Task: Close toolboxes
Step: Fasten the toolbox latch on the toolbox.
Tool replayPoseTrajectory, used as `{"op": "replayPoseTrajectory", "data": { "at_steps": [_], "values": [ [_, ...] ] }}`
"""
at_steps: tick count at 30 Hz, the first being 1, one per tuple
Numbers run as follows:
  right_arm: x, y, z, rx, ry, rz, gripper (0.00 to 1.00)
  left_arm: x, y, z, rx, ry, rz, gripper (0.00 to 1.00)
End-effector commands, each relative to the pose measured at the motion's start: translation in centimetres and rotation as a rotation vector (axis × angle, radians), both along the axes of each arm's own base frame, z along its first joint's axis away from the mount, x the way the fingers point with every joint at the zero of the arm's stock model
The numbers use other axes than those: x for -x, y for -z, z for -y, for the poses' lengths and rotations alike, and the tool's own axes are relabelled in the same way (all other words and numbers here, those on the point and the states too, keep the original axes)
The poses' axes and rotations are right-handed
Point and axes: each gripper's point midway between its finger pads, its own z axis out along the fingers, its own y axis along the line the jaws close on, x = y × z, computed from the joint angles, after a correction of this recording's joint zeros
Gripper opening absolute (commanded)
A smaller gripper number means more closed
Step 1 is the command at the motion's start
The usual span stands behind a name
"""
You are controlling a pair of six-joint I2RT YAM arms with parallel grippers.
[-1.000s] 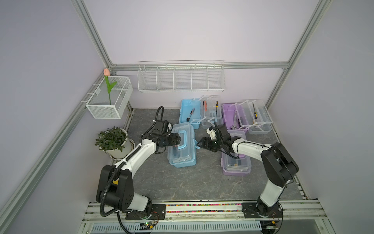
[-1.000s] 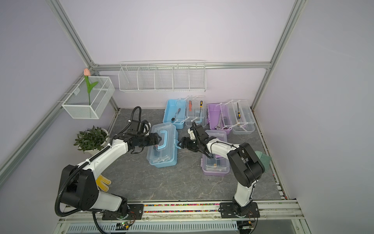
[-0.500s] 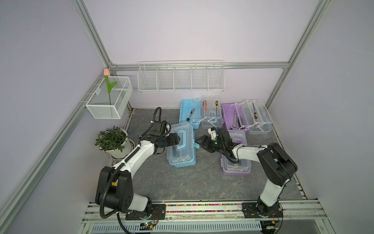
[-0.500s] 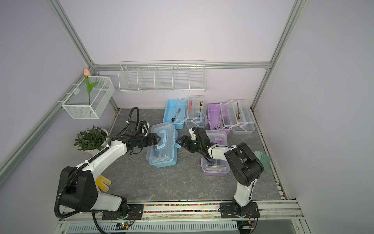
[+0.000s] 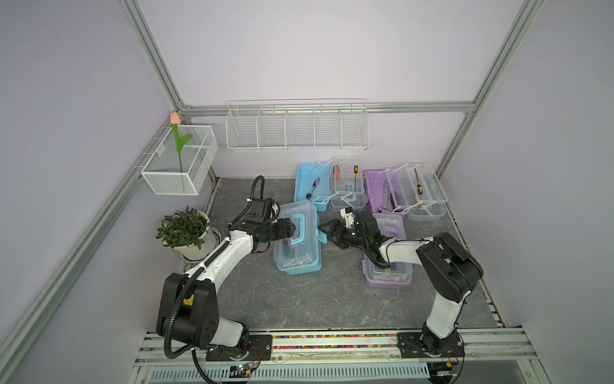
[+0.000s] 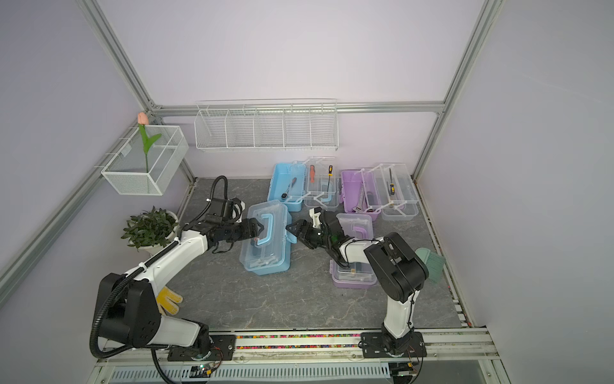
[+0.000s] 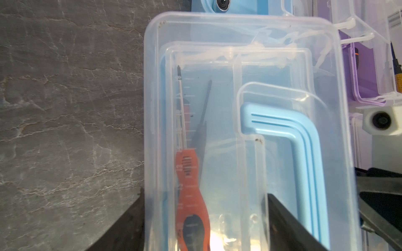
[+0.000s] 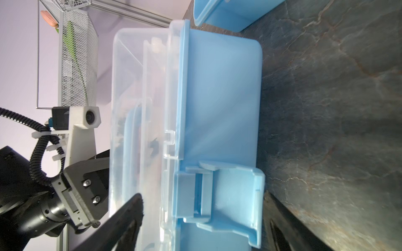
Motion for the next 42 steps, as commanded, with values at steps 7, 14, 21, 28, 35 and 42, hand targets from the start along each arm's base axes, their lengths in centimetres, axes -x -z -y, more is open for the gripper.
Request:
{"op": "replayPoseTrajectory", "data": {
  "at_steps": [7, 14, 21, 28, 35, 42],
  "values": [
    [2.0, -0.9, 1.2, 0.032, -0.037, -0.025, 0.81, 3.0, 4.3, -1.8, -0.095, -0.009, -0.159, 0.50],
    [2.4, -2.1, 0.8, -0.005, -0.074, 0.002, 0.67, 3.0, 4.2, -1.8, -0.092, -0.009, -0.157, 0.50],
    [2.9, -4.6, -0.9, -0.097, -0.150, 0.067, 0.67, 3.0, 4.3, -1.8, -0.099, -0.006, -0.157, 0.49],
    [3.0, -4.3, -3.3, -0.140, -0.208, 0.063, 0.70, 3.1, 4.1, -1.7, -0.094, -0.001, -0.153, 0.49],
    [3.0, -5.5, -3.3, -0.145, -0.213, 0.096, 0.68, 3.1, 4.2, -1.7, -0.097, -0.001, -0.153, 0.49],
    [3.4, -5.8, -1.3, -0.034, -0.184, 0.133, 0.66, 3.1, 4.2, -1.7, -0.101, 0.000, -0.152, 0.48]
  ]
}}
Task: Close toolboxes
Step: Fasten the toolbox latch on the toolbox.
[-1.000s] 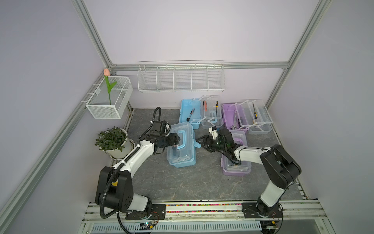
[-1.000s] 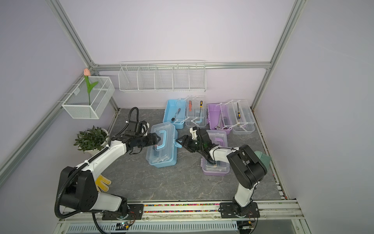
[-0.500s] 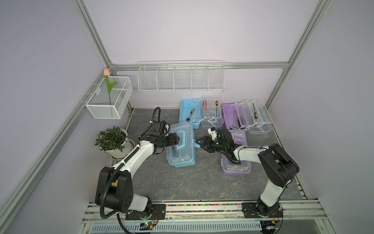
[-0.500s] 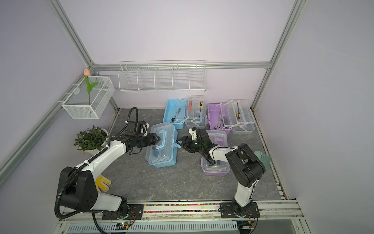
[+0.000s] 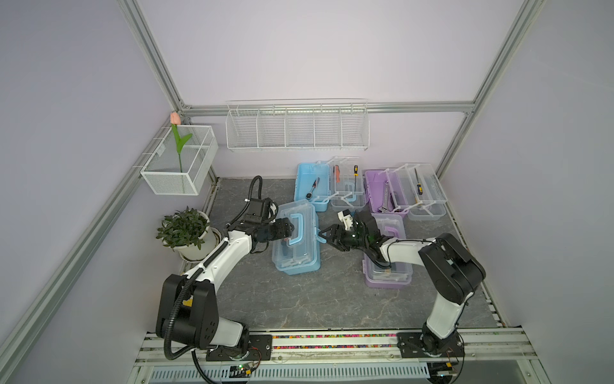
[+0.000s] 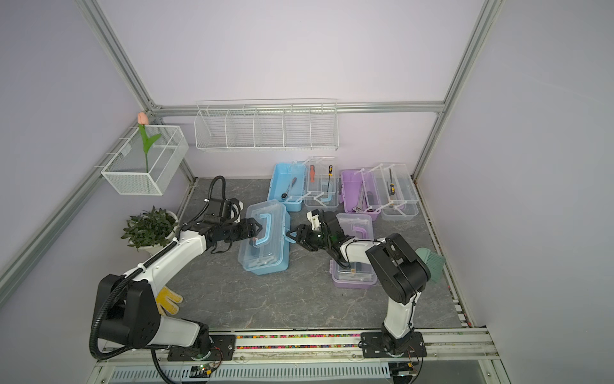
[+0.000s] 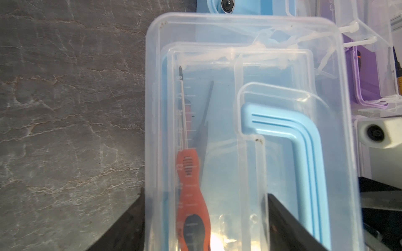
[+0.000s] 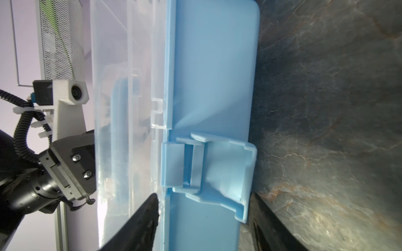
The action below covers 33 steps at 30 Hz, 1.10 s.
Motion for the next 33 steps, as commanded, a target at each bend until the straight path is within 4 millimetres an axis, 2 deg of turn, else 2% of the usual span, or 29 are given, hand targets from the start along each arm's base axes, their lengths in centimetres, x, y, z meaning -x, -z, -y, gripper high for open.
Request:
{"op": "replayPoseTrajectory", "data": {
  "at_steps": [1, 6, 11, 17, 21, 27, 33],
  "values": [
    [1.4, -6.0, -1.0, -0.073, -0.089, 0.147, 0.65, 3.1, 4.2, -1.2, -0.097, 0.009, -0.154, 0.48],
    [1.6, -6.0, -0.9, -0.060, -0.094, 0.149, 0.65, 3.0, 4.1, -1.1, -0.097, 0.012, -0.151, 0.48],
    [1.4, -5.5, -1.7, -0.074, -0.111, 0.130, 0.65, 3.0, 4.0, -0.9, -0.095, 0.017, -0.147, 0.48],
    [1.2, -3.7, -2.1, -0.044, -0.119, 0.097, 0.71, 3.0, 3.9, -0.8, -0.092, 0.022, -0.146, 0.48],
    [0.9, -3.5, -2.5, -0.059, -0.119, 0.093, 0.73, 3.0, 3.8, -0.7, -0.092, 0.023, -0.144, 0.48],
    [0.5, -3.6, -2.6, -0.062, -0.110, 0.103, 0.75, 3.1, 3.8, -0.5, -0.095, 0.031, -0.141, 0.48],
    [0.2, -4.8, -2.9, -0.091, -0.116, 0.129, 0.75, 3.2, 3.7, -0.4, -0.096, 0.036, -0.137, 0.48]
  ]
}}
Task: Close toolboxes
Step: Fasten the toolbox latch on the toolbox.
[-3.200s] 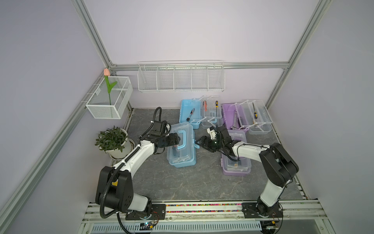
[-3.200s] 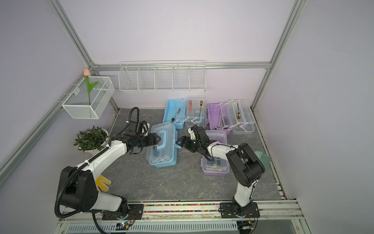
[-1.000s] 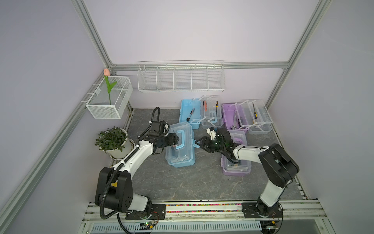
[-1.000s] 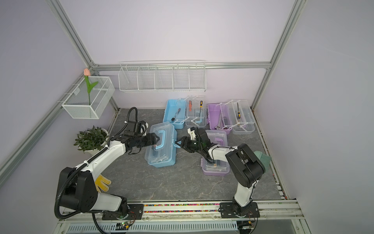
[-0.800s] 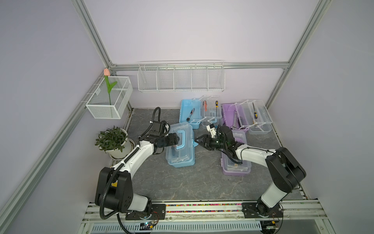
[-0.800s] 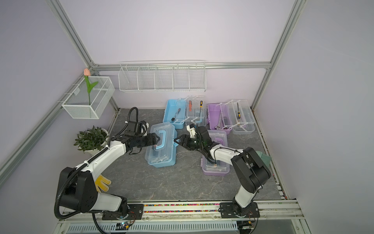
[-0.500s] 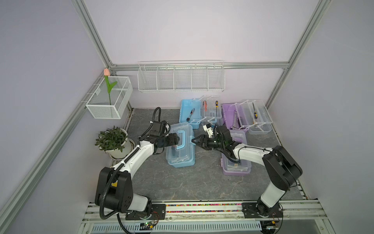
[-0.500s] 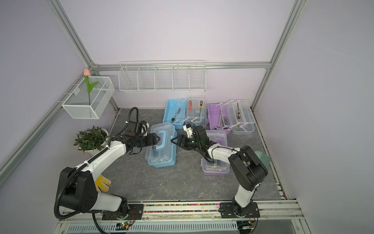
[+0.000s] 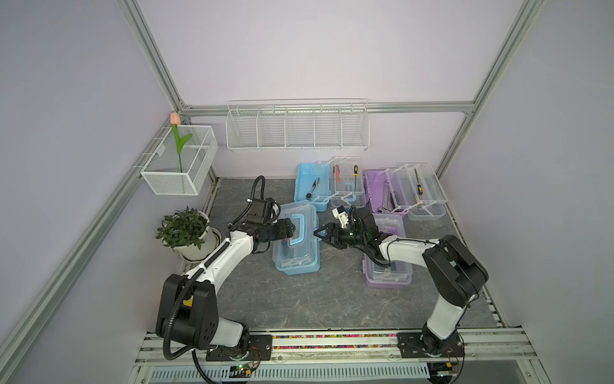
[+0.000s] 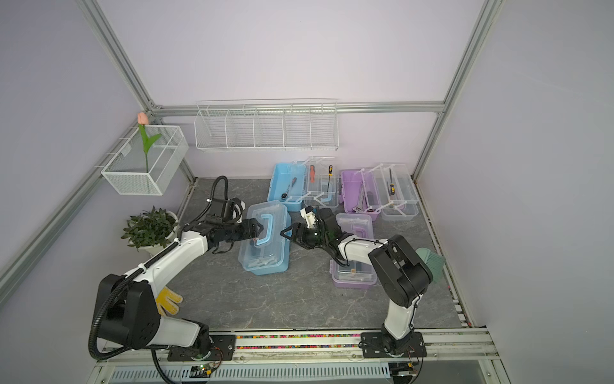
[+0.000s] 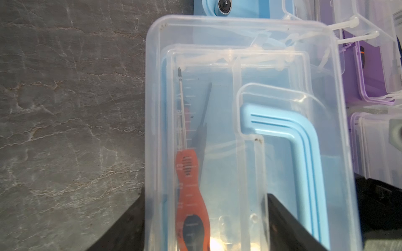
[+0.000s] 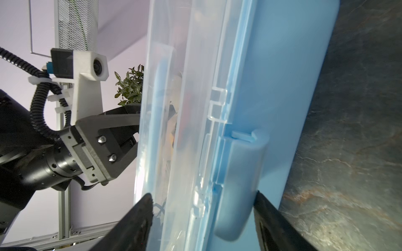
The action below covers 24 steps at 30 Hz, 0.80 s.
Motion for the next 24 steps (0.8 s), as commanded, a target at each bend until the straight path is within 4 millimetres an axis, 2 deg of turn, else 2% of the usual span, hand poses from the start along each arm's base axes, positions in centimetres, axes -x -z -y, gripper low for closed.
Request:
{"op": "replayPoseTrajectory", "data": {
  "at_steps": [1, 6, 11, 17, 24],
  "values": [
    [-0.7, -2.7, -1.2, -0.073, -0.019, 0.057, 0.76, 3.1, 3.7, -0.8, -0.074, 0.019, -0.152, 0.48],
    [-0.7, -2.0, -2.1, -0.077, -0.036, 0.039, 0.85, 3.1, 3.6, -0.6, -0.070, 0.022, -0.148, 0.48],
    [-0.5, -0.7, -2.0, -0.050, -0.040, 0.019, 0.86, 3.2, 3.5, -0.6, -0.074, 0.021, -0.146, 0.48],
    [-0.4, 0.8, -0.4, 0.001, -0.012, -0.002, 0.88, 3.2, 3.6, -0.5, -0.066, 0.025, -0.148, 0.48],
    [-0.4, 0.9, -1.2, -0.037, -0.026, -0.006, 0.90, 3.2, 3.0, -0.1, -0.038, 0.034, -0.133, 0.48]
  ]
}}
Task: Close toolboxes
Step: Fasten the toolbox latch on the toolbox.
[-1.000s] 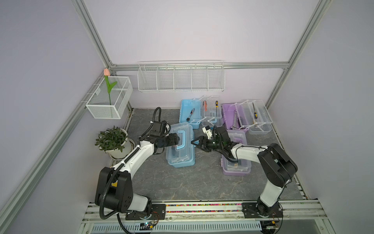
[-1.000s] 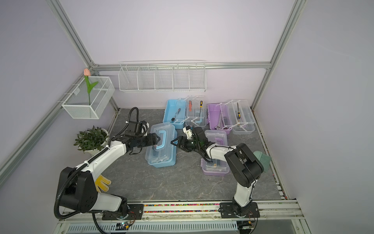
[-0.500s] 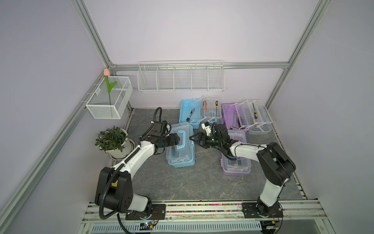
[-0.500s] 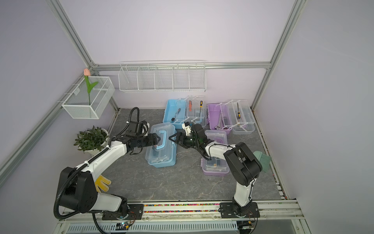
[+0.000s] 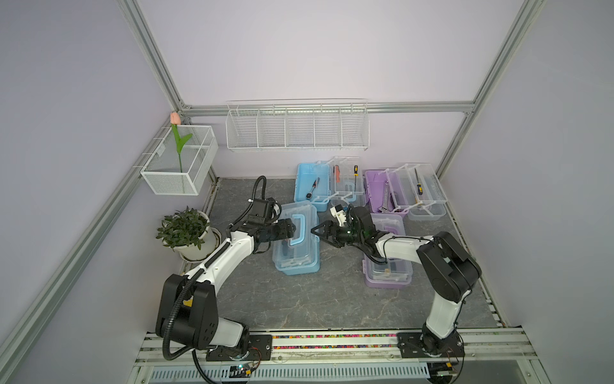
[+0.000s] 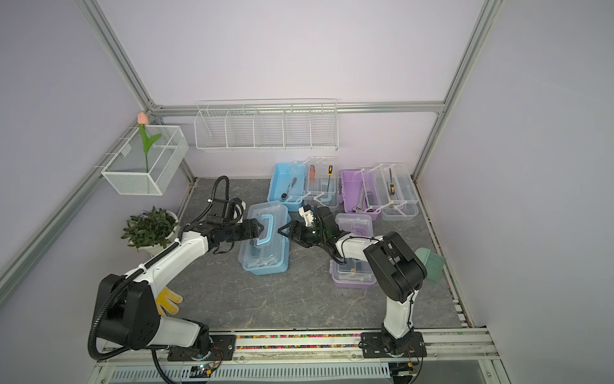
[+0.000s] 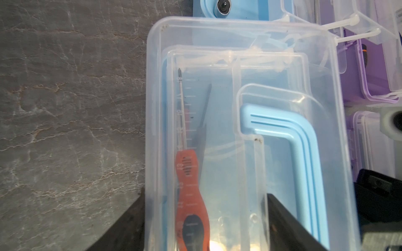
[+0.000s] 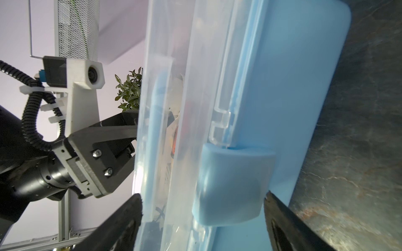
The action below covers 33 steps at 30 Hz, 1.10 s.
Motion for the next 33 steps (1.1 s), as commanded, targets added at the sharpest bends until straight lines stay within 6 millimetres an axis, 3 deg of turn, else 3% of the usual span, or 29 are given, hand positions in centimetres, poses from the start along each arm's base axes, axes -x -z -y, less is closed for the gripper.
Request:
{"op": "replayPoseTrajectory", "data": {
  "at_steps": [1, 11, 17, 22, 33],
  "values": [
    [0.5, 0.4, -0.6, -0.029, -0.020, -0.011, 0.91, 3.2, 3.1, -0.2, -0.027, 0.030, -0.144, 0.48],
    [0.7, 0.6, -1.2, -0.052, -0.031, -0.021, 0.99, 3.1, 2.8, 0.1, -0.011, 0.035, -0.137, 0.48],
    [0.9, -1.0, -1.8, -0.123, -0.039, -0.025, 1.00, 2.9, 2.7, 0.1, -0.015, 0.036, -0.136, 0.48],
    [1.1, -2.2, -0.8, -0.116, -0.023, 0.000, 0.99, 3.0, 2.9, -0.3, -0.059, 0.028, -0.143, 0.47],
    [0.9, -2.7, 0.3, -0.087, 0.010, 0.025, 0.90, 3.0, 2.8, -0.1, -0.081, 0.032, -0.138, 0.47]
  ]
}}
